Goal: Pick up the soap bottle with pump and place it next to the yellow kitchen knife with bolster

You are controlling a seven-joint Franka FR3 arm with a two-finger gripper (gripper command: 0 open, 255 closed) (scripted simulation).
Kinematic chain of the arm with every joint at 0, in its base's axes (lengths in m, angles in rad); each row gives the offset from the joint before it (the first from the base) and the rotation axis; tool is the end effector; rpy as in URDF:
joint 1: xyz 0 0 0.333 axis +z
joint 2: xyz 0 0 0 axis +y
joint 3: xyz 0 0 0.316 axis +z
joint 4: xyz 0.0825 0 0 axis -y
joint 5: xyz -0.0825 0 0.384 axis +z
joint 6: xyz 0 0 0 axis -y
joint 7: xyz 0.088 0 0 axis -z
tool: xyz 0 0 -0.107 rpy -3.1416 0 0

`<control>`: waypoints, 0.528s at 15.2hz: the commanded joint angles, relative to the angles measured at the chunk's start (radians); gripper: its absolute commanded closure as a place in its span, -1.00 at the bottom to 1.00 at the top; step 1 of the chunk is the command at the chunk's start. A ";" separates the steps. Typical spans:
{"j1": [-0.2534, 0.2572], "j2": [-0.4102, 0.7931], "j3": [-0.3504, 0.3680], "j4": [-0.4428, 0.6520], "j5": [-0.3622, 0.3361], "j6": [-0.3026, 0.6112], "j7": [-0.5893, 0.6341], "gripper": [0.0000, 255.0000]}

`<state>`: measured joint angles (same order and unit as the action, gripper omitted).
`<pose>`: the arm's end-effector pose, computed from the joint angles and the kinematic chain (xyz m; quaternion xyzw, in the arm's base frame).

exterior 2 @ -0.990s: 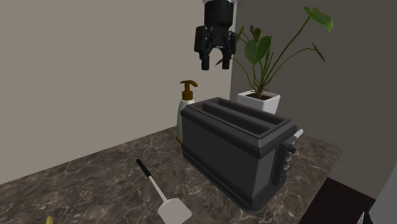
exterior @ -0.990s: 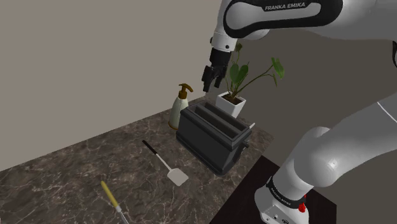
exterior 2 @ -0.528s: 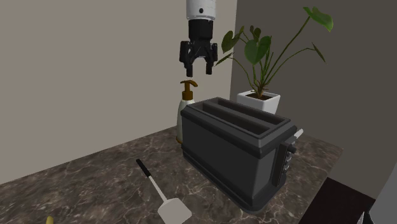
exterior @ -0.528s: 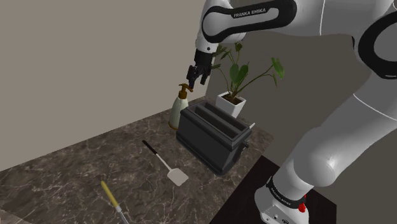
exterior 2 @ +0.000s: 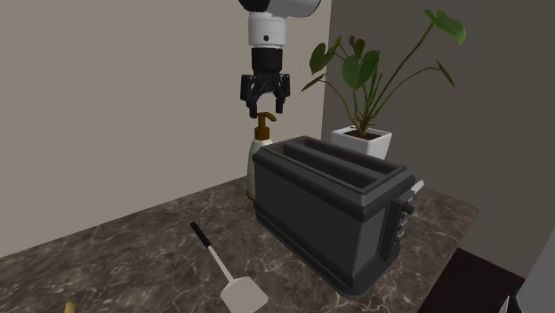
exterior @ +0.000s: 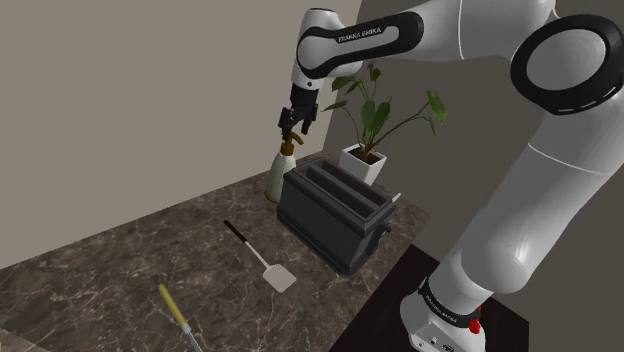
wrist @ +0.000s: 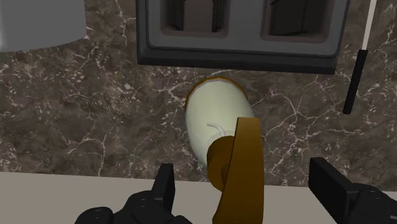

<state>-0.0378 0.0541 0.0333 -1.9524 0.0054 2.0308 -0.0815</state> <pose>0.5730 -0.0025 0.4520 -0.9992 -0.0373 -0.0123 0.0028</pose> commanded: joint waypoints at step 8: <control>0.001 0.023 0.001 -0.034 -0.001 0.058 0.002 -1.00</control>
<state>-0.0369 0.0764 0.0339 -1.9862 0.0043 2.0877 -0.0798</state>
